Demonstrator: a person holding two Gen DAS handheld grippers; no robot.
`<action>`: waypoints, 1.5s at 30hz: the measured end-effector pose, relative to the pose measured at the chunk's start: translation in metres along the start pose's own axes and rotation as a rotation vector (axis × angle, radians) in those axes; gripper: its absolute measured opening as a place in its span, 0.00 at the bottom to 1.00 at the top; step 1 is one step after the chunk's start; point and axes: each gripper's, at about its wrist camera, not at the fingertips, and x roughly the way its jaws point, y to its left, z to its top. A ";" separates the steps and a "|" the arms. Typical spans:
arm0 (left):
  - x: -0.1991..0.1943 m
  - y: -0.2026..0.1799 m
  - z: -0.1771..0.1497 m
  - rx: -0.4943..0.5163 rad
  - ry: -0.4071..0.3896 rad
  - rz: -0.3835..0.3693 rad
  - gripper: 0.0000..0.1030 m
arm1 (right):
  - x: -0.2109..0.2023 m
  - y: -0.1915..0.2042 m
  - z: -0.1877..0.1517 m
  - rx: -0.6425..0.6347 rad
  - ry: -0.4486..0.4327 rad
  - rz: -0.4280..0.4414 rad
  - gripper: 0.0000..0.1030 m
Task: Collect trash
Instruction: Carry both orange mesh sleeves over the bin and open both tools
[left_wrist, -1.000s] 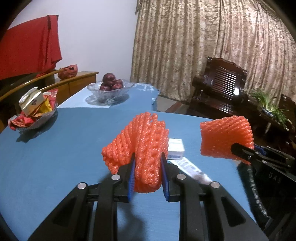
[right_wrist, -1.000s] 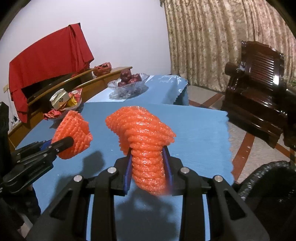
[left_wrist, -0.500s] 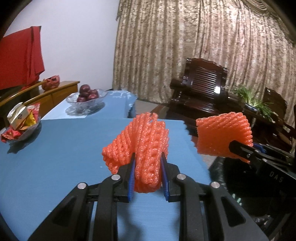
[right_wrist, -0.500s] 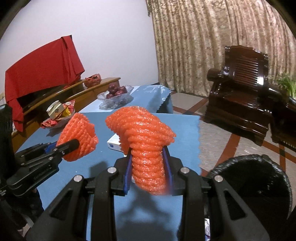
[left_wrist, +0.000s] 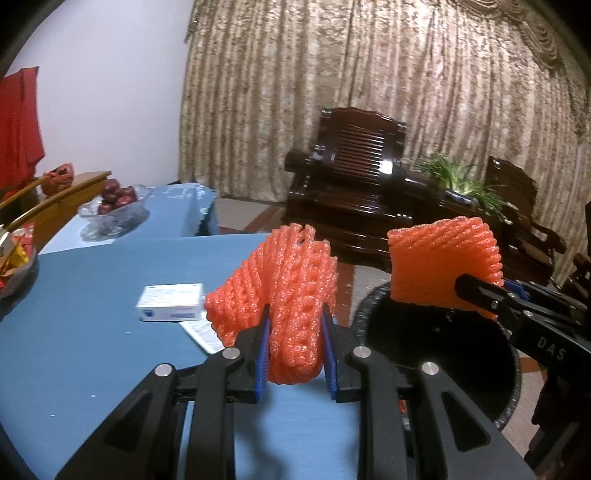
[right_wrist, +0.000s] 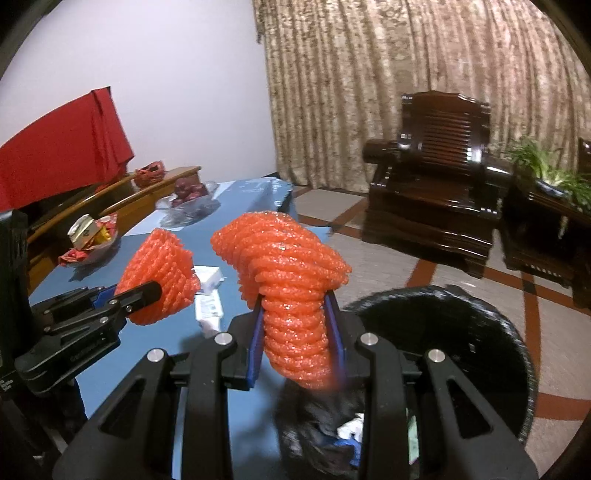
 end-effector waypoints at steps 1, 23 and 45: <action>0.003 -0.009 -0.001 0.004 0.005 -0.017 0.23 | -0.004 -0.006 -0.003 0.004 0.001 -0.012 0.28; 0.062 -0.142 -0.012 0.135 0.083 -0.212 0.24 | -0.034 -0.134 -0.058 0.124 0.056 -0.228 0.28; 0.099 -0.149 -0.028 0.105 0.160 -0.248 0.64 | 0.002 -0.169 -0.096 0.150 0.129 -0.294 0.78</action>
